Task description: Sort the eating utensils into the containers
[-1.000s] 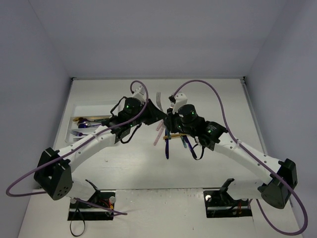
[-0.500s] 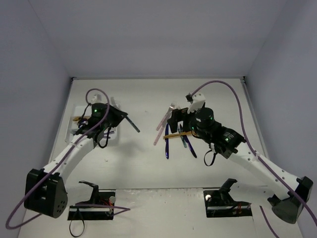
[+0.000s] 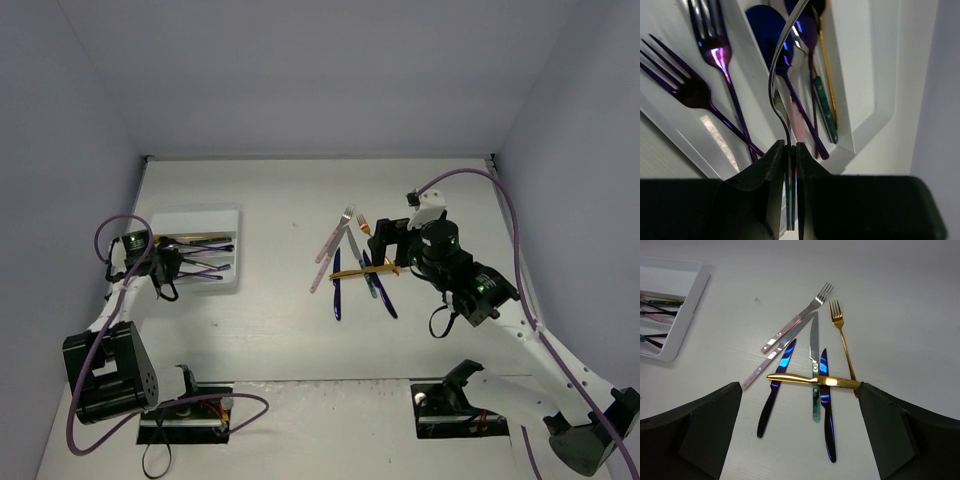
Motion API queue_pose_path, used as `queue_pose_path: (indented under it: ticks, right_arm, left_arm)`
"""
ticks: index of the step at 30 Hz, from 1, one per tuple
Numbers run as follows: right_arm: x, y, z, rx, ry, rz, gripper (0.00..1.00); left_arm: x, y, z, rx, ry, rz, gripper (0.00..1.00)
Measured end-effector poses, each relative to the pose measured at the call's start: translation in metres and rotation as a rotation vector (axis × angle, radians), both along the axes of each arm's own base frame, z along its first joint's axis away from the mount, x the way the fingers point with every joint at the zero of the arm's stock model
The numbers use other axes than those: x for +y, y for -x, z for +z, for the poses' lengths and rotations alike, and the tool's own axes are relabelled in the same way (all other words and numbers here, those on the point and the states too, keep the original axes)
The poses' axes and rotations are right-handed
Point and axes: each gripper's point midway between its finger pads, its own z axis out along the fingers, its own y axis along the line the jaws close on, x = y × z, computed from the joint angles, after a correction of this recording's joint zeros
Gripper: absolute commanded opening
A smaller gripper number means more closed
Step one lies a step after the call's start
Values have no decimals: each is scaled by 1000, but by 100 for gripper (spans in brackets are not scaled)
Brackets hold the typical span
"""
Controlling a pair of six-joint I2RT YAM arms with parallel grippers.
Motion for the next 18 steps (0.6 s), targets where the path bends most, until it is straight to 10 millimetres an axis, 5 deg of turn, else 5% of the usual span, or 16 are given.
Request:
queue_pose_path:
  ticks: [2, 6, 11, 14, 18]
  right_arm:
    - [-2, 1, 1, -3, 2, -1, 100]
    - [-4, 4, -2, 1, 10, 1, 100]
    - [-6, 6, -6, 11, 18, 2, 100]
    - [-6, 7, -9, 17, 24, 2, 100]
    - [-7, 7, -10, 17, 28, 2, 100]
  left_arm:
    - [6, 2, -11, 34, 10, 24, 0]
    - [12, 5, -27, 82, 21, 57, 17]
    - [14, 9, -33, 94, 36, 94, 49]
    - [14, 13, -30, 94, 35, 100, 62]
    - [7, 18, -9, 83, -19, 44, 65]
